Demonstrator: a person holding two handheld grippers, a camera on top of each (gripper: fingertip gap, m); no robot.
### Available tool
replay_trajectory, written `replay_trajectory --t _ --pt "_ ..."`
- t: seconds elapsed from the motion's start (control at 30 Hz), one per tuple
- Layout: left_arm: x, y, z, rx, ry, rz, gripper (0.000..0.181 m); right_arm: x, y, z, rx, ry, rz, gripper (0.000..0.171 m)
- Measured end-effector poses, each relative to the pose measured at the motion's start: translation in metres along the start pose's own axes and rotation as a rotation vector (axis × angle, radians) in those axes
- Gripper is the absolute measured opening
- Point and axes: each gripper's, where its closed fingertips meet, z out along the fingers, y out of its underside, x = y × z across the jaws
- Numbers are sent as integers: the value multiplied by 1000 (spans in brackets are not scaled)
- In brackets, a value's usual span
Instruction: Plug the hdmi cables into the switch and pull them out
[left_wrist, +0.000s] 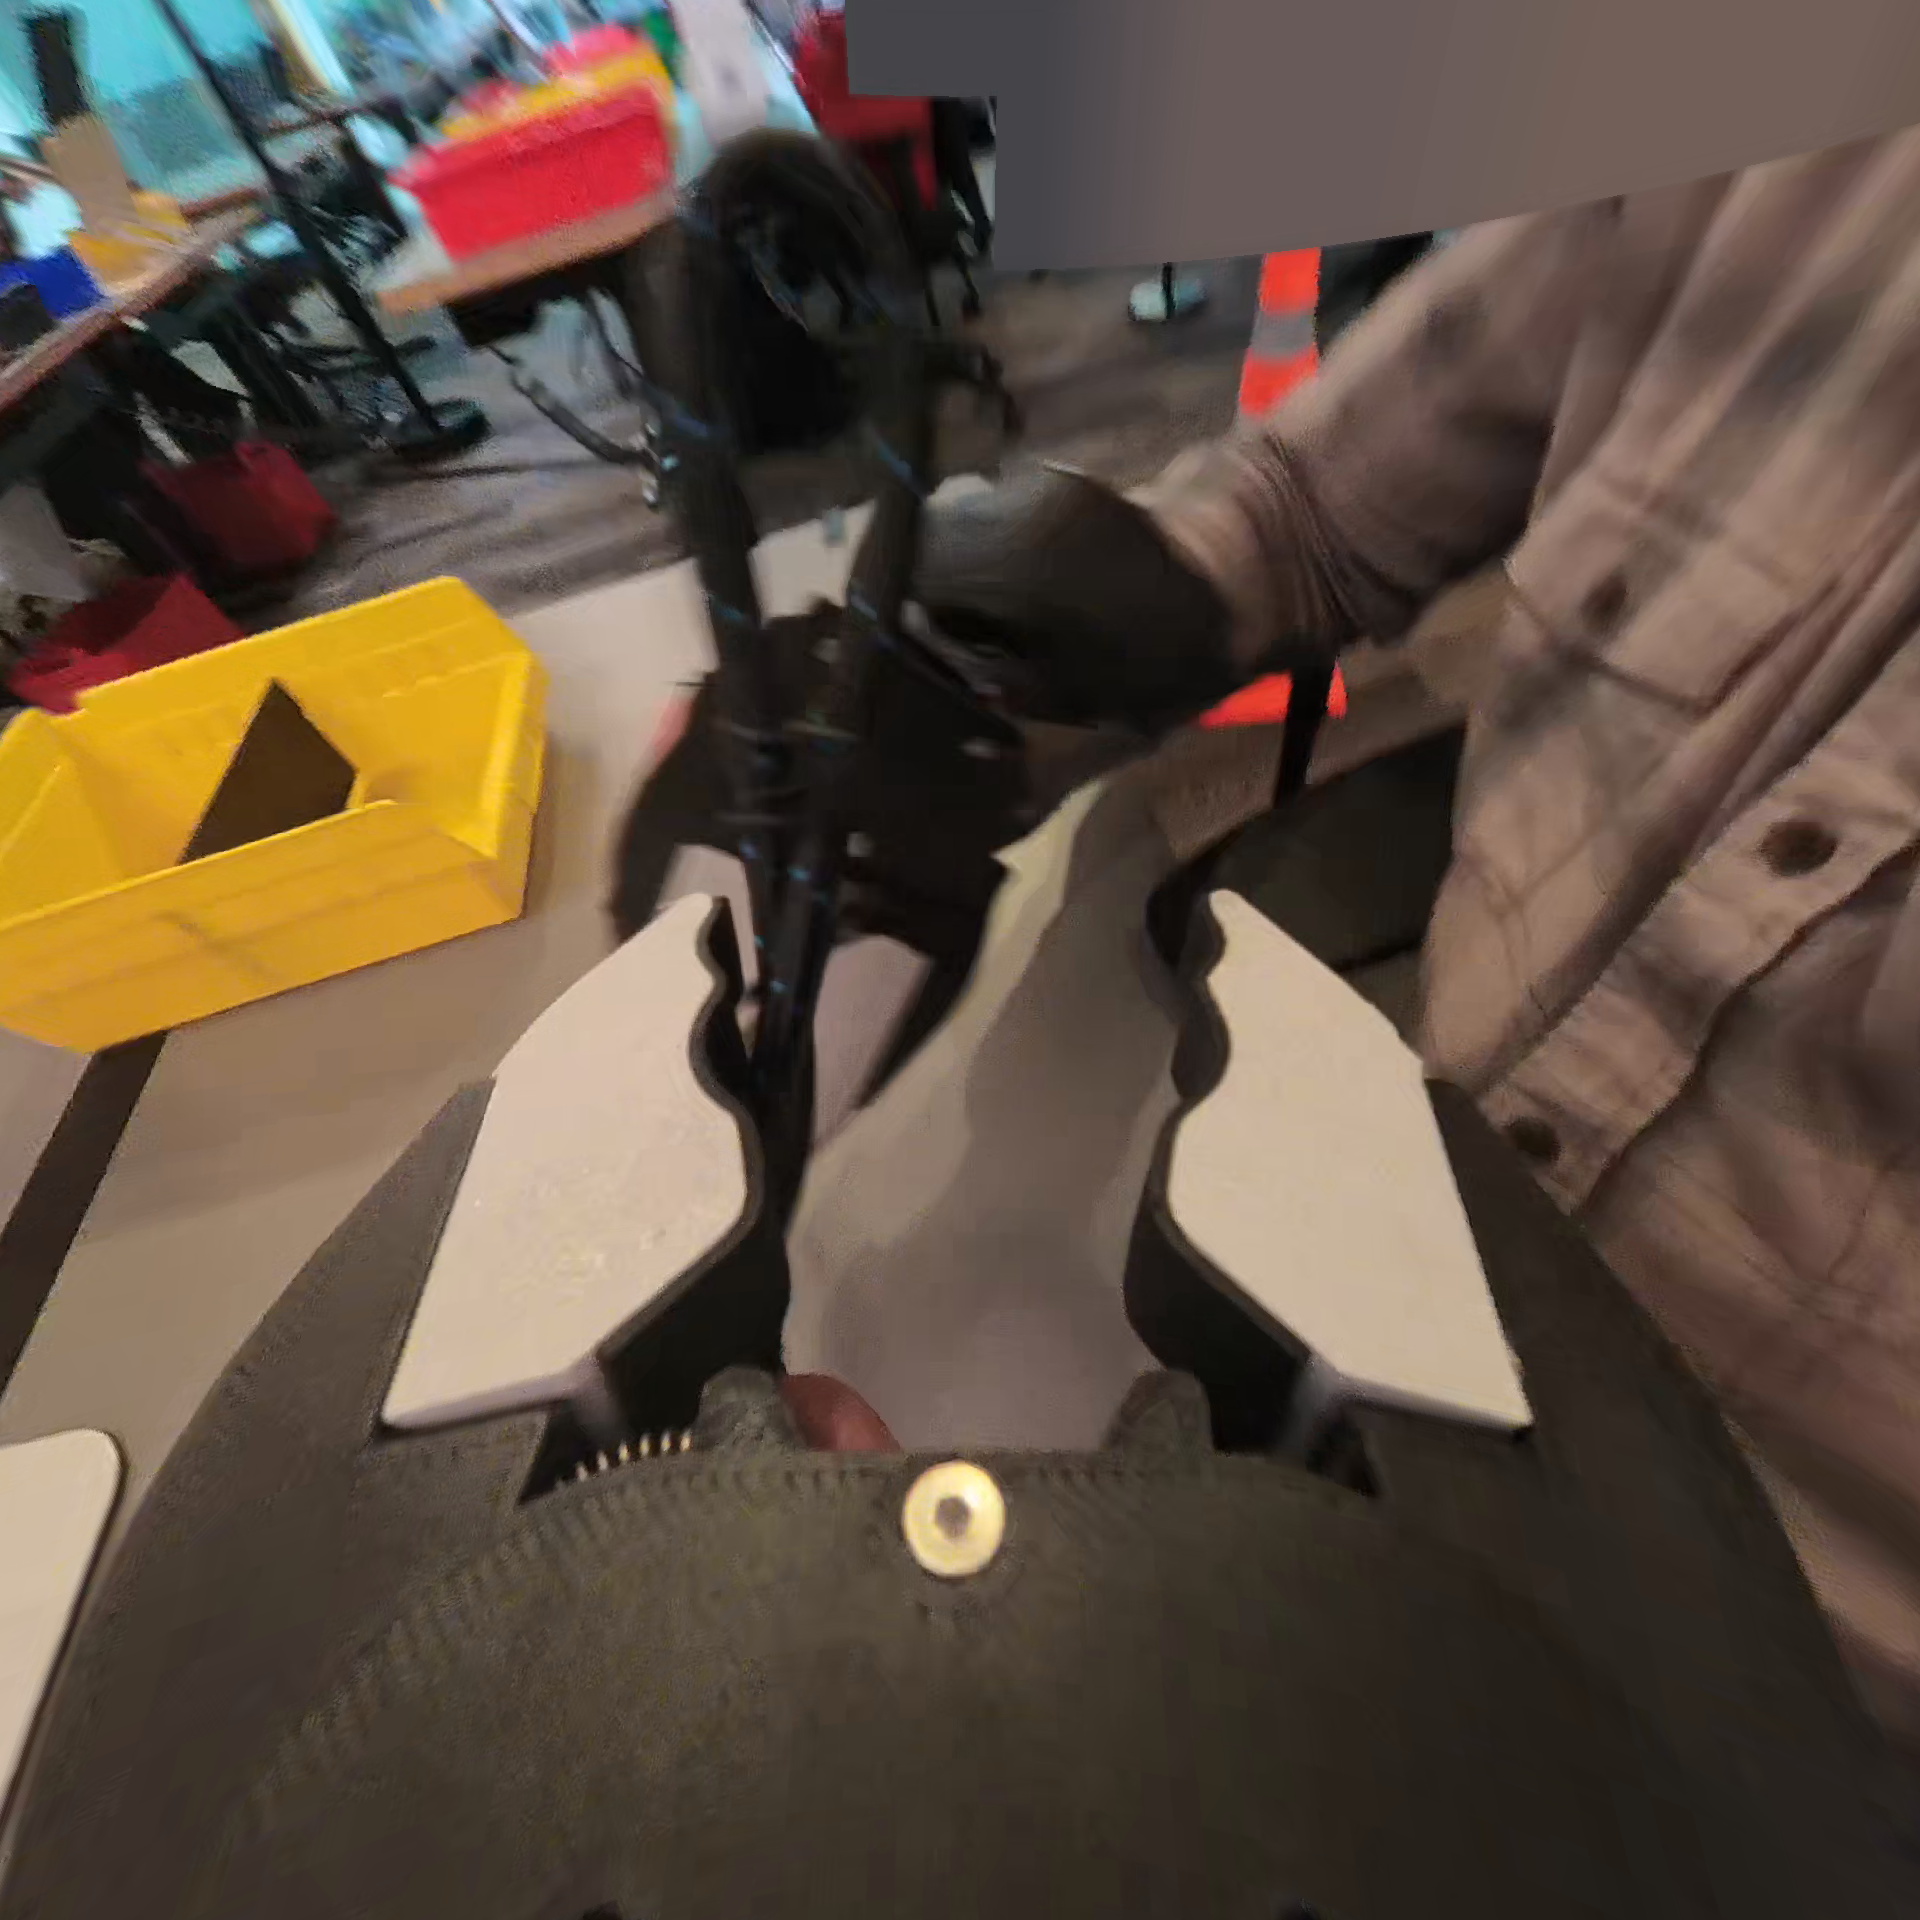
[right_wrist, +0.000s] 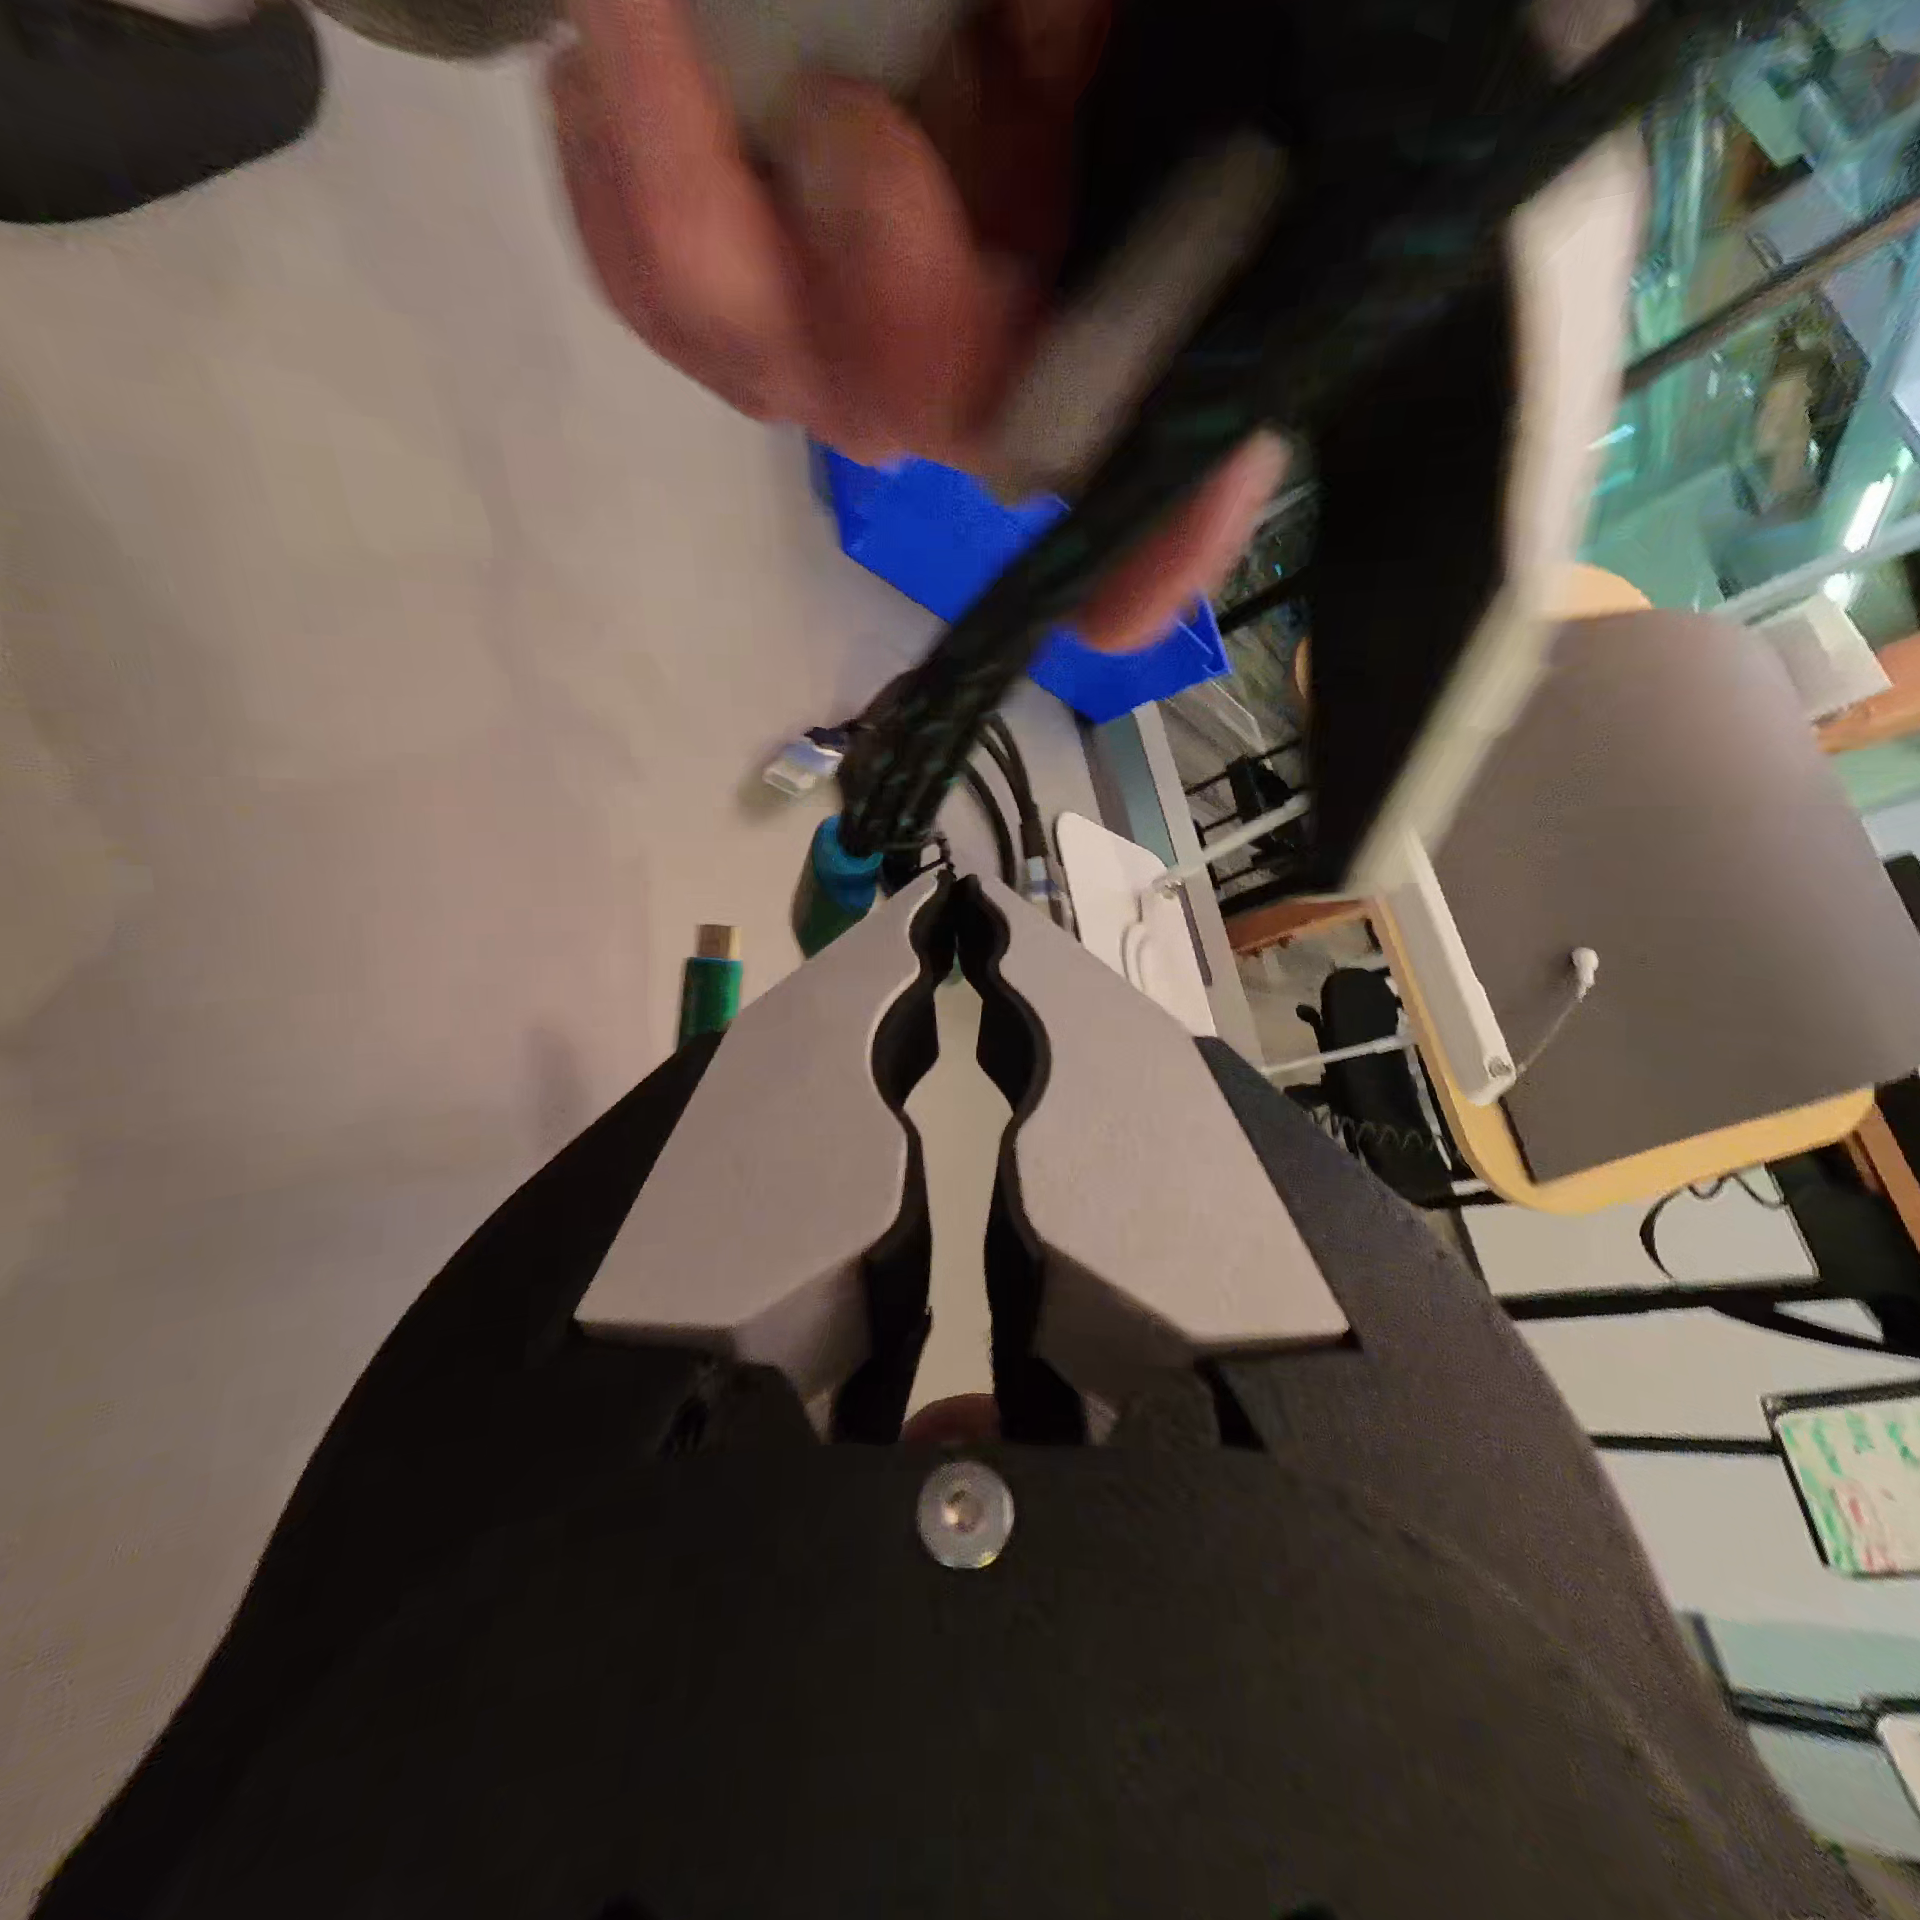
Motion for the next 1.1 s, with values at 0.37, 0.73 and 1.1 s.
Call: replay_trajectory --t 0.37,0.73,1.1 --pt "38 25 11 -127 55 -18 70 46 -2 -10 69 206 36 0" --pt "17 97 41 -234 32 -307 81 69 -25 -31 139 264 62 0" --pt "-23 53 34 290 114 -717 92 67 -32 -38 162 284 64 0"
